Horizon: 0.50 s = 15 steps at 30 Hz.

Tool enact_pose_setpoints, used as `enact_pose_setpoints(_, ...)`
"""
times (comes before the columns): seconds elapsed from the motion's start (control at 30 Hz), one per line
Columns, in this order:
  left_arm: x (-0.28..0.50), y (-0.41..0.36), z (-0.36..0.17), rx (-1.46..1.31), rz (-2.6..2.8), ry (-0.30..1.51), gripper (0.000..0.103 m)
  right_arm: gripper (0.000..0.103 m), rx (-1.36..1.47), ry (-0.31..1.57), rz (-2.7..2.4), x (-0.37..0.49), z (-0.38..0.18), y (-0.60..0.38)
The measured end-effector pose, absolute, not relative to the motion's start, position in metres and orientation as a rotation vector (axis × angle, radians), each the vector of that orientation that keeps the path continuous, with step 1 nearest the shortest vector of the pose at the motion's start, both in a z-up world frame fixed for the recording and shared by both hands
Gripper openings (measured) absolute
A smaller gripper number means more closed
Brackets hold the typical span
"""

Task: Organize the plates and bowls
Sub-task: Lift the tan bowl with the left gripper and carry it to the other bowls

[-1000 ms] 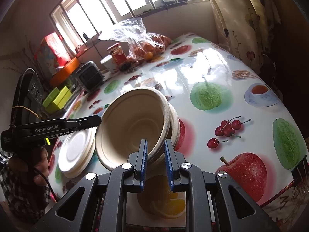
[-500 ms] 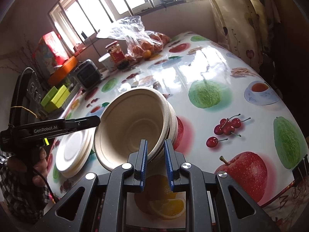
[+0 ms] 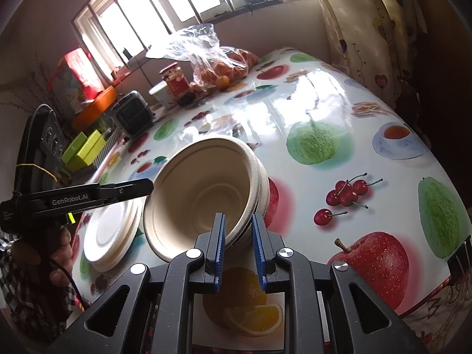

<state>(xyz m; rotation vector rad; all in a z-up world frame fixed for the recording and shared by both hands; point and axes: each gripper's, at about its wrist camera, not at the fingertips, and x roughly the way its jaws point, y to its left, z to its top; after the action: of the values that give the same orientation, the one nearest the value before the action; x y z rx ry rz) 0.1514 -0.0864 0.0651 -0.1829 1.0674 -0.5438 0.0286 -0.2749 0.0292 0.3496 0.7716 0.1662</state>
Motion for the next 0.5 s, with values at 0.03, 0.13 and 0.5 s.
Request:
enact_pose_setpoints(0.03, 0.1515, -0.0864, 0.0652, -0.184, -0.544, 1.069, 0.005, 0.018, 0.35, 0.773, 0.165, 0.0286, 0.0293, -0.2749)
enact_pose_setpoints(0.13, 0.1517, -0.0863, 0.0654, -0.183, -0.545, 1.068, 0.005, 0.018, 0.35, 0.773, 0.166, 0.0295, 0.0293, -0.2748)
enact_pose_setpoints(0.5, 0.1533, -0.0858, 0.0628, -0.186, -0.543, 1.075, 0.005, 0.018, 0.35, 0.774, 0.165, 0.0298, 0.0293, -0.2749)
